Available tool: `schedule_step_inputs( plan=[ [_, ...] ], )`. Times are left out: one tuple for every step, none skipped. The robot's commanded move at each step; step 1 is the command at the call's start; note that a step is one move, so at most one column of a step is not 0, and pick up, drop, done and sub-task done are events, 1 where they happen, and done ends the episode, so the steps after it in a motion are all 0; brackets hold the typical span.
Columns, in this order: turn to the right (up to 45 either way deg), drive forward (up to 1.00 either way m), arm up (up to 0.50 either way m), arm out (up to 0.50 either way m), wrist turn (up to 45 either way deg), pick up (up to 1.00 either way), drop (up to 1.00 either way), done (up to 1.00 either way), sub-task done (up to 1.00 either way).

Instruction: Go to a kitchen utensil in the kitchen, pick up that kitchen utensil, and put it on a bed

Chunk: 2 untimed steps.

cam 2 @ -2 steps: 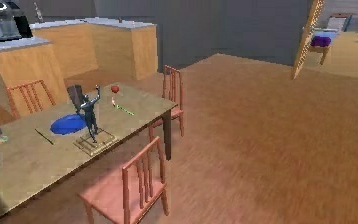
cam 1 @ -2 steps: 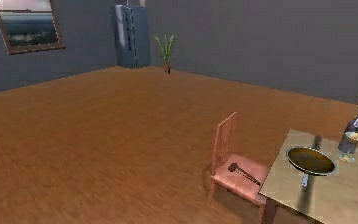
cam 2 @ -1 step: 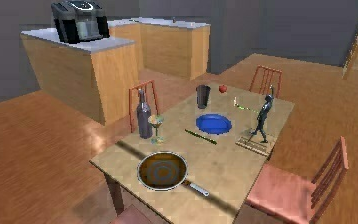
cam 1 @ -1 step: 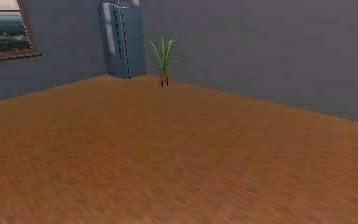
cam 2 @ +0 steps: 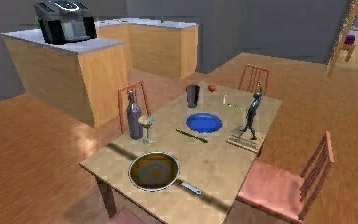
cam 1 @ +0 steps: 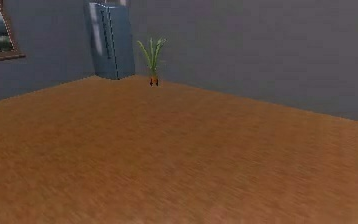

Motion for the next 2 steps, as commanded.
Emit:
schedule_step_inputs(
  plan=[
    [0.0,0.25,0.00,0.00,0.0,0.00,0.00,0.00,0.00],
    [30.0,0.00,0.00,0.00,0.0,0.00,0.00,0.00,0.00]
  ],
)
